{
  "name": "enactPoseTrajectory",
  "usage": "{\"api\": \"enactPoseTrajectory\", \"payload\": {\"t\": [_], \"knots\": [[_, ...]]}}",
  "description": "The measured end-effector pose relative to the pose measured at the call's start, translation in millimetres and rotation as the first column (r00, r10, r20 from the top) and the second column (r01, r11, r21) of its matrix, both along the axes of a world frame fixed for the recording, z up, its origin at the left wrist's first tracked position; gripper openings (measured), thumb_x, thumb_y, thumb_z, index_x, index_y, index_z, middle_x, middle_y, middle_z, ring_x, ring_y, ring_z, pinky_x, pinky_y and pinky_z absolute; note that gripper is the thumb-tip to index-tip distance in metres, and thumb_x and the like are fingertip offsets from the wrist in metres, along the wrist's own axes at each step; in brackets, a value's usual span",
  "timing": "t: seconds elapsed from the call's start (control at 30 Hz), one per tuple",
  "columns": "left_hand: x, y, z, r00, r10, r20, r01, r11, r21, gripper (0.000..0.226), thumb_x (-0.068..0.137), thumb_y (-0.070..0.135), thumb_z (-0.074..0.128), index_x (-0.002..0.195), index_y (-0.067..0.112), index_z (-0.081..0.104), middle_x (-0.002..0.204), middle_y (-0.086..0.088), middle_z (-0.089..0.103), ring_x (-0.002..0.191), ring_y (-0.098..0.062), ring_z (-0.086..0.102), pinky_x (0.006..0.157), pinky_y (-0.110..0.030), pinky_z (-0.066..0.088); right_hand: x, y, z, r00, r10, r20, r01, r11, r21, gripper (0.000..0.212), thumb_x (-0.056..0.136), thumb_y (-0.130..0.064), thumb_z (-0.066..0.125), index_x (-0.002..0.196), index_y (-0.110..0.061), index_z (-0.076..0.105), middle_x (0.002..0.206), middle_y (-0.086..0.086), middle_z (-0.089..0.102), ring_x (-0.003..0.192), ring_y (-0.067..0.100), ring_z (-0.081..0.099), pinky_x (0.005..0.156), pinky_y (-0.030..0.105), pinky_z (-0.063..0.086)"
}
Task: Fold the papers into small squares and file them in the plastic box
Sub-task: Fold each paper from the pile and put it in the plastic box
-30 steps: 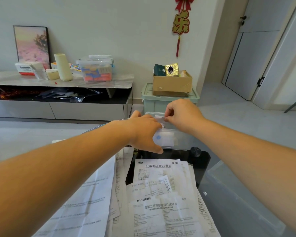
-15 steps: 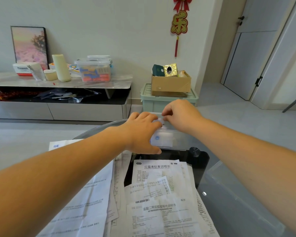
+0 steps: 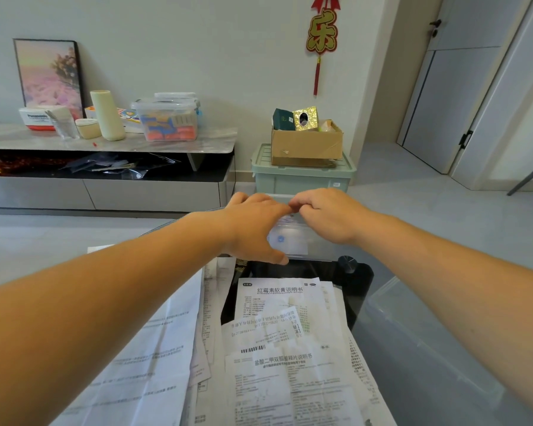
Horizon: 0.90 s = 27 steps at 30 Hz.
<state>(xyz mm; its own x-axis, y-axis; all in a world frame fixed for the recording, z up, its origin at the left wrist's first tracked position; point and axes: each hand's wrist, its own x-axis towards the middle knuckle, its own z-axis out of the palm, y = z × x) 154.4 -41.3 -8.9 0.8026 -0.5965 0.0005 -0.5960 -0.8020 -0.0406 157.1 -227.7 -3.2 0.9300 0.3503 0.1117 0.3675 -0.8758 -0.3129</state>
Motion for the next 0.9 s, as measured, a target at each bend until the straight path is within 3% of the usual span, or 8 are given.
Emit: {"api": "enactPoseTrajectory", "payload": {"t": [0.17, 0.27, 0.33, 0.43, 0.5, 0.6, 0.73, 0.9], "knots": [[-14.0, 11.1, 16.6, 0.997, 0.016, 0.069, -0.009, 0.995, -0.099, 0.084, 0.083, 0.065, 0.064, 0.152, 0.03, 0.031, 0.153, 0.006, 0.041, 0.145, -0.017, 0.028, 0.119, -0.042, 0.015, -23.9, -12.8, 7.8, 0.987, -0.068, 0.146, 0.048, 0.989, 0.137, 0.027, 0.099, -0.022, 0.045, 0.115, -0.026, 0.066, 0.109, -0.007, 0.069, 0.097, 0.013, 0.061, 0.087, 0.036, 0.052], [-44.4, 18.3, 25.2, 0.995, 0.032, 0.097, -0.012, 0.98, -0.199, 0.065, 0.086, 0.058, 0.065, 0.141, 0.029, 0.045, 0.141, 0.006, 0.049, 0.134, -0.017, 0.04, 0.114, -0.041, 0.031, -65.7, -19.8, 13.4, 0.991, -0.042, 0.13, 0.014, 0.979, 0.205, 0.016, 0.099, -0.025, 0.053, 0.108, -0.031, 0.066, 0.097, -0.018, 0.065, 0.09, 0.0, 0.059, 0.078, 0.02, 0.048], [-73.8, 23.0, 26.1, 0.997, 0.037, 0.069, -0.017, 0.964, -0.266, 0.046, 0.089, 0.053, 0.066, 0.127, 0.031, 0.052, 0.125, 0.01, 0.053, 0.116, -0.014, 0.051, 0.101, -0.035, 0.046, -105.0, -22.3, 13.9, 0.997, -0.007, 0.073, -0.009, 0.974, 0.228, 0.011, 0.098, -0.027, 0.058, 0.1, -0.034, 0.066, 0.093, -0.023, 0.064, 0.089, -0.008, 0.058, 0.073, 0.011, 0.044], [-130.2, 27.3, 22.0, 0.998, 0.023, -0.057, -0.036, 0.966, -0.254, 0.024, 0.091, 0.053, 0.063, 0.107, 0.038, 0.054, 0.103, 0.021, 0.051, 0.092, -0.003, 0.056, 0.081, -0.019, 0.05, -171.0, -25.3, 6.9, 0.996, 0.078, -0.031, -0.071, 0.98, 0.183, 0.01, 0.094, -0.033, 0.063, 0.102, -0.036, 0.069, 0.097, -0.026, 0.063, 0.096, -0.008, 0.057, 0.082, 0.018, 0.05], [-169.8, 29.5, 18.0, 0.989, -0.007, -0.151, -0.028, 0.973, -0.229, 0.019, 0.092, 0.055, 0.06, 0.103, 0.041, 0.052, 0.1, 0.022, 0.054, 0.088, 0.001, 0.055, 0.078, -0.017, 0.05, -212.6, -24.9, -1.0, 0.981, 0.17, -0.095, -0.161, 0.982, 0.095, 0.019, 0.093, -0.044, 0.063, 0.11, -0.038, 0.068, 0.108, -0.028, 0.061, 0.108, -0.009, 0.052, 0.096, 0.021, 0.046], [-219.2, 35.3, 13.1, 0.967, -0.04, -0.251, -0.011, 0.98, -0.198, 0.02, 0.091, 0.057, 0.06, 0.104, 0.045, 0.051, 0.102, 0.024, 0.054, 0.092, 0.001, 0.056, 0.083, -0.017, 0.05, -262.1, -23.5, -10.8, 0.946, 0.264, -0.19, -0.267, 0.964, 0.005, 0.034, 0.092, -0.057, 0.058, 0.122, -0.041, 0.062, 0.131, -0.031, 0.05, 0.126, -0.013, 0.036, 0.11, 0.017, 0.033], [-260.2, 39.9, 3.3, 0.949, -0.061, -0.31, 0.009, 0.986, -0.164, 0.029, 0.089, 0.06, 0.062, 0.111, 0.045, 0.05, 0.113, 0.026, 0.047, 0.105, 0.0, 0.05, 0.091, -0.017, 0.045, -304.2, -22.1, -20.1, 0.936, 0.251, -0.247, -0.267, 0.963, -0.032, 0.052, 0.087, -0.068, 0.055, 0.134, -0.047, 0.05, 0.152, -0.033, 0.024, 0.141, -0.009, 0.015, 0.12, 0.023, 0.02], [-293.1, 40.9, -19.4, 0.935, -0.099, -0.34, 0.068, 0.992, -0.103, 0.065, 0.078, 0.072, 0.066, 0.134, 0.044, 0.045, 0.139, 0.022, 0.037, 0.126, -0.004, 0.036, 0.111, -0.029, 0.036, -328.4, -20.7, -27.9, 0.937, 0.202, -0.284, -0.224, 0.973, -0.048, 0.061, 0.083, -0.065, 0.064, 0.137, -0.043, 0.047, 0.153, -0.025, 0.027, 0.141, -0.002, 0.017, 0.119, 0.025, 0.023]]}}
